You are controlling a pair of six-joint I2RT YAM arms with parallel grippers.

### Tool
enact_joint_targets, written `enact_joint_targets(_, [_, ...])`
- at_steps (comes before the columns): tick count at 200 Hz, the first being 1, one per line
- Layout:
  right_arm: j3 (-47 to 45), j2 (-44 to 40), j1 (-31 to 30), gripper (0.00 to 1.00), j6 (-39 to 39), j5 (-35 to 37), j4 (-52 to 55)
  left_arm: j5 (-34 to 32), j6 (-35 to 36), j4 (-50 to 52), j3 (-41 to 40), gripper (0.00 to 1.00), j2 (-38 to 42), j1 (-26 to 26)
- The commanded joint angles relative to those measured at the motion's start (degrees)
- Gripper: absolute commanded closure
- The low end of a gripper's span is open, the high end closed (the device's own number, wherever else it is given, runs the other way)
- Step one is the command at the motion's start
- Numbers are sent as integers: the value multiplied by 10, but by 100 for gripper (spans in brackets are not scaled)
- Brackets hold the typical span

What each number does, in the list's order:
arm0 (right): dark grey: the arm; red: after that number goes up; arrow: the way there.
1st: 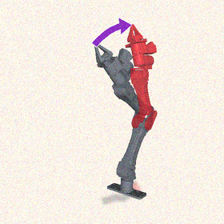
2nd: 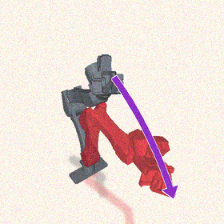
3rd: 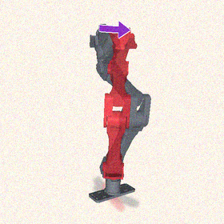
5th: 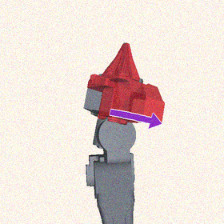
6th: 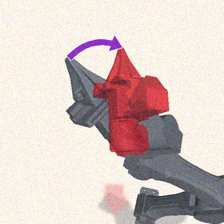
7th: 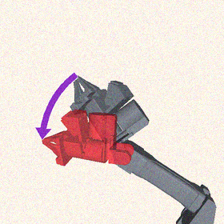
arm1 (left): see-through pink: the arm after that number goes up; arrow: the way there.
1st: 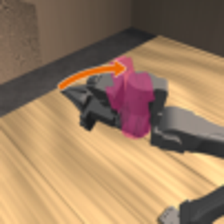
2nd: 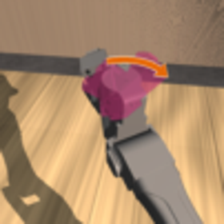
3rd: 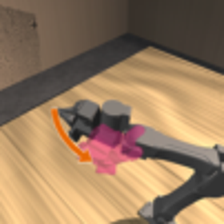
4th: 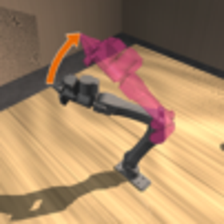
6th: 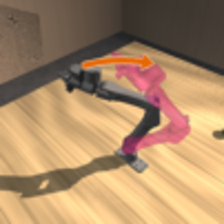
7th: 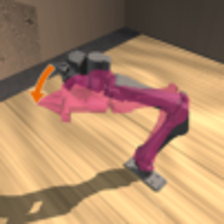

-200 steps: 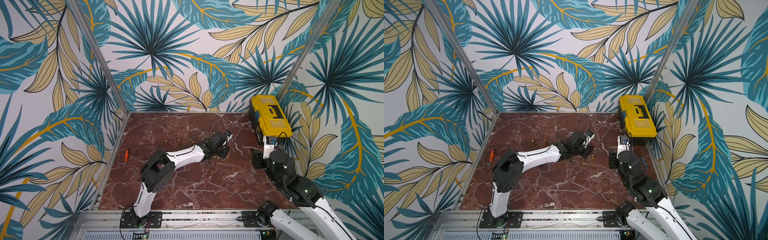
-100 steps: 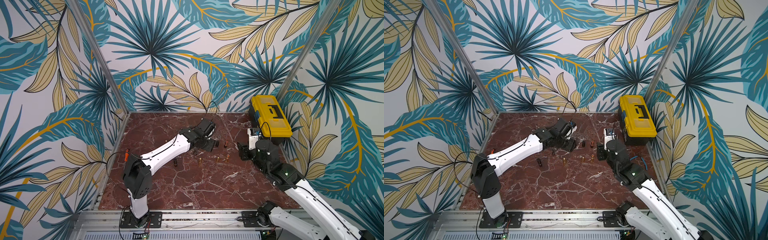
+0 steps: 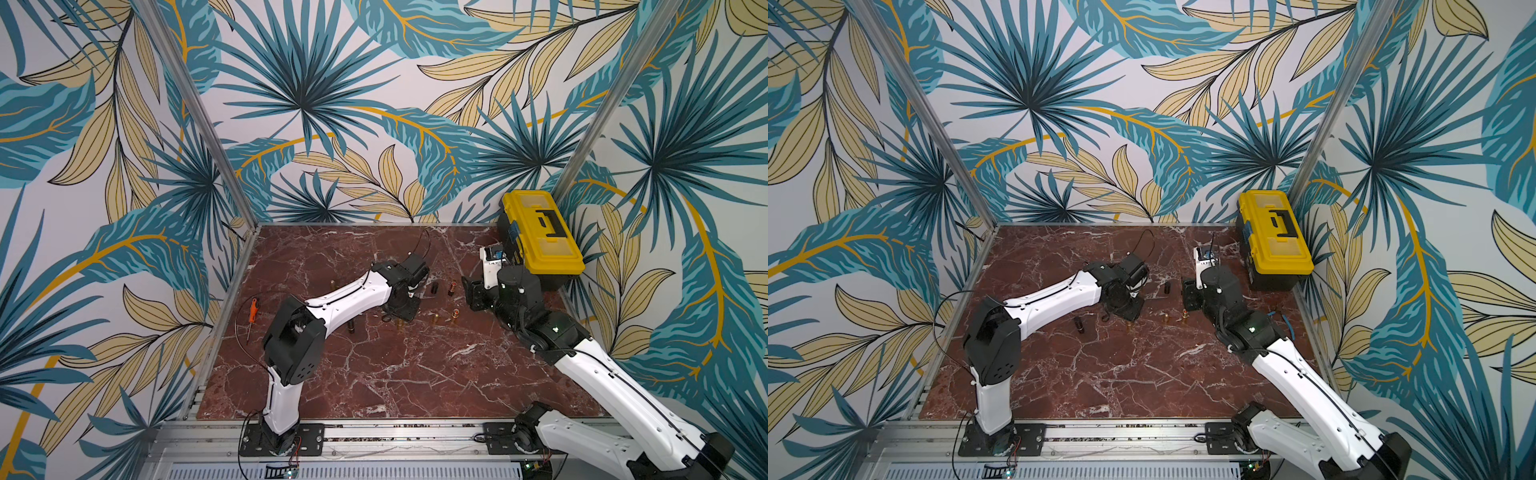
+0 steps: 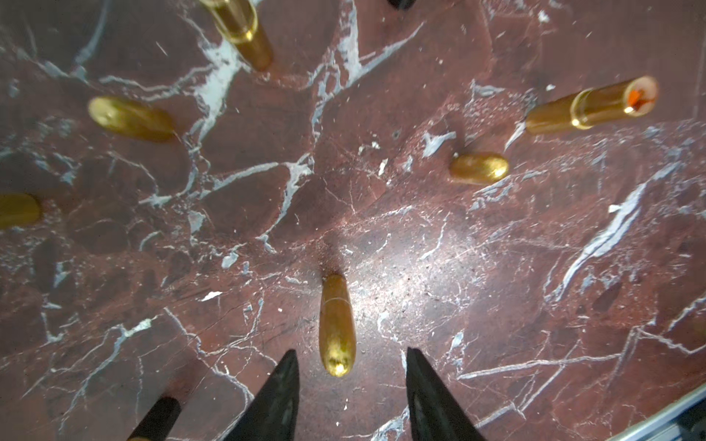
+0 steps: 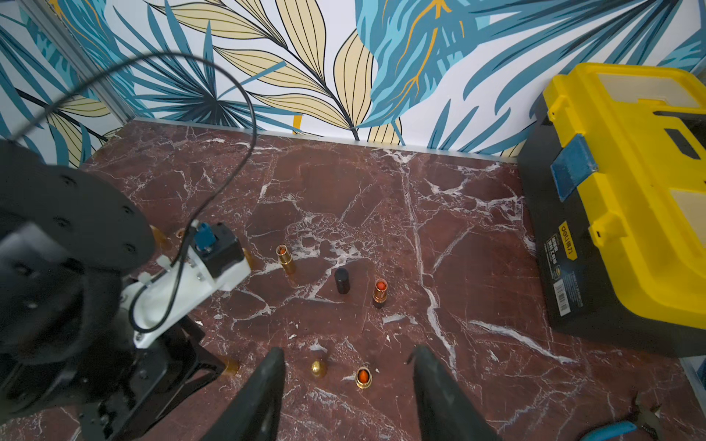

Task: Open the lipstick cap
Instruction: Place the lipstick at the center of the board, then pick up the lipstick at the center of the board.

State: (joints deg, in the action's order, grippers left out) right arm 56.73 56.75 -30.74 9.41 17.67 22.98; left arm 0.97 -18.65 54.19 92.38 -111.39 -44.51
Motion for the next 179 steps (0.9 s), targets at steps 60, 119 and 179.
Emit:
enact_joint_targets(60, [-1,12,0,48,-4,-13,-15,28,-5,14,-11,56,-24,6])
enact_joint_targets(119, [-7,3,0,49,-9,-8,-8,26,-3,14,2,58,-44,7])
enact_joint_targets(179, [-16,0,-1,49,-8,-6,-9,18,-3,14,9,64,-49,8])
